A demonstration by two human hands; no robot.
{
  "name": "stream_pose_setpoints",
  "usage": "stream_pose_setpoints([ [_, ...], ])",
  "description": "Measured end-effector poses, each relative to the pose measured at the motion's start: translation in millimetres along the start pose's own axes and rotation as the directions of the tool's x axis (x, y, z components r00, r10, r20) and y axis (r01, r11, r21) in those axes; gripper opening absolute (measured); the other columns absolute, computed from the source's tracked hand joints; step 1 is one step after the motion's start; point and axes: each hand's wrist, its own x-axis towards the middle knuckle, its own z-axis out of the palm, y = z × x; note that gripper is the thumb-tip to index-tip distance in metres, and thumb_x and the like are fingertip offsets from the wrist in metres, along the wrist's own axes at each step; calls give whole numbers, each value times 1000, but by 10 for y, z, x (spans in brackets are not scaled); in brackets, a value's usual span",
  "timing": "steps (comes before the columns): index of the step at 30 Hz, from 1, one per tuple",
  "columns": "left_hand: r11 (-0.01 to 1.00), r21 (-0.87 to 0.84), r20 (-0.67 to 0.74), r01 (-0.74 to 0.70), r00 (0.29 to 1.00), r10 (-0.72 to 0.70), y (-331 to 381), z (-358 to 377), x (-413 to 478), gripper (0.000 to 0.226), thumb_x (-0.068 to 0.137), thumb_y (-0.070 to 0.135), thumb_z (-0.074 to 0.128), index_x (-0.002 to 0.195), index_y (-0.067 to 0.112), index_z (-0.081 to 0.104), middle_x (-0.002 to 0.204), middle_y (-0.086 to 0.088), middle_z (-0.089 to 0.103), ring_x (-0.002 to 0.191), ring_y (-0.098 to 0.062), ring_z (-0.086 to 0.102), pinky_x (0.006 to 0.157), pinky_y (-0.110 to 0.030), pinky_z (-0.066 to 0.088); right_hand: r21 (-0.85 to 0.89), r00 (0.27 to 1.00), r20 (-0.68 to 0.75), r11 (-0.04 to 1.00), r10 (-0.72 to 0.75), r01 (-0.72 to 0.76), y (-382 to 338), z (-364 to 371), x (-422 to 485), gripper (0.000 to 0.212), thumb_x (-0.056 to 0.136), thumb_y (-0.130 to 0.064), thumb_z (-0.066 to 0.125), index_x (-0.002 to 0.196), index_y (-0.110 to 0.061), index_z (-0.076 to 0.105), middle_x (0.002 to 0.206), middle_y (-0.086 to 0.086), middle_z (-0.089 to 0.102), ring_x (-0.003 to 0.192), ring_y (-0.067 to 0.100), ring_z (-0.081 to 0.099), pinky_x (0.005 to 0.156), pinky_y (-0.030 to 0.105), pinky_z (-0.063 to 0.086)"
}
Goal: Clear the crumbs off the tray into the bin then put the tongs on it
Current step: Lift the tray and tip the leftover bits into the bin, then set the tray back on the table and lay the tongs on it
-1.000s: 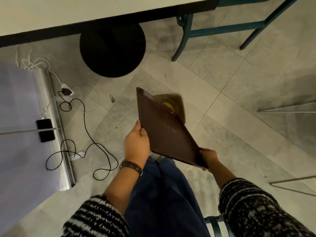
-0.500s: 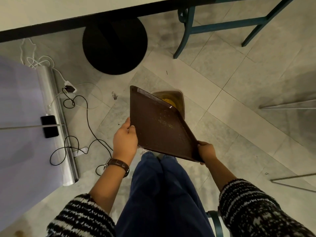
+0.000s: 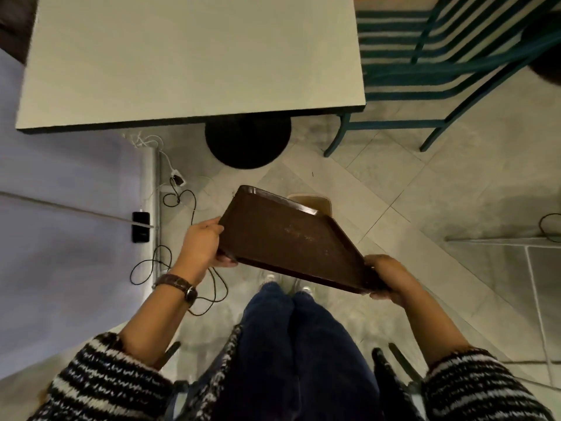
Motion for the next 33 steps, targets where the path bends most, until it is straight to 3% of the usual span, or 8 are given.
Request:
stream_pose_setpoints([
  [4, 997, -36, 14, -68, 998, 69, 152, -372, -385, 30, 96, 10, 36, 120, 9, 56, 92, -15, 53, 61, -26, 53, 40, -32, 55, 378, 994, 99, 926, -54, 13, -135, -152, -599, 25, 97, -28, 42, 109, -9, 54, 93, 15, 66, 73, 34, 67, 48, 39, 57],
  [10, 980, -129, 85, -153, 983, 165, 414, -948, -698, 30, 94, 12, 39, 112, 11, 63, 89, -17, 56, 60, -25, 55, 43, -33, 56, 552, 965, 54, 813, -257, 186, -499, -83, -1253, 35, 93, -33, 48, 113, -8, 61, 91, 14, 70, 76, 27, 67, 55, 32, 57],
  [14, 960, -148, 131, -239, 957, 259, 579, -1297, -766, 29, 93, 14, 40, 107, 12, 65, 94, -22, 60, 66, -29, 62, 47, -32, 56, 508, 947, 39, 822, -320, 256, -820, 84, -1692, 18, 91, -18, 48, 97, -4, 58, 62, 13, 69, 47, 23, 66, 39, 25, 51],
  [19, 948, -203, 209, -246, 935, 288, 798, -1844, -505, 30, 93, 19, 41, 111, 16, 65, 108, -24, 60, 89, -35, 49, 50, -32, 55, 534, 918, 29, 783, -395, 320, -1275, 380, -1998, 27, 90, -12, 47, 114, -2, 55, 91, 21, 68, 65, 29, 68, 49, 30, 55],
  [23, 892, -399, 209, -214, 925, 316, 1070, -2165, -166, 32, 95, 28, 38, 108, 14, 64, 97, -13, 64, 77, -29, 54, 52, -32, 57, 601, 878, -84, 679, -472, 422, -1683, 816, -1980, 35, 91, -10, 46, 126, -9, 48, 114, 20, 64, 103, 38, 62, 82, 46, 53],
  [25, 862, -449, 178, -235, 922, 345, 1211, -2268, 67, 33, 96, 34, 39, 112, 14, 59, 95, -11, 68, 76, -24, 65, 57, -33, 59, 634, 868, -126, 634, -481, 443, -1919, 1137, -1890, 35, 92, -10, 46, 127, -9, 47, 116, 17, 63, 100, 34, 62, 75, 42, 54],
  [29, 903, -384, 288, -193, 904, 316, 1299, -2263, 422, 42, 92, 37, 47, 133, 26, 43, 115, -9, 61, 86, -26, 67, 64, -36, 59, 664, 887, -130, 625, -443, 409, -2355, 1912, -1566, 33, 93, -11, 49, 125, -8, 43, 105, 16, 61, 61, 23, 64, 36, 25, 47],
  [33, 937, -311, 367, -160, 889, 273, 1202, -2049, 664, 52, 93, 16, 51, 138, 35, 33, 131, -8, 53, 97, -29, 67, 63, -38, 60, 729, 940, -121, 615, -318, 302, -2630, 2640, -1189, 32, 94, -8, 49, 123, -10, 37, 116, 25, 58, 67, 32, 65, 38, 27, 50],
])
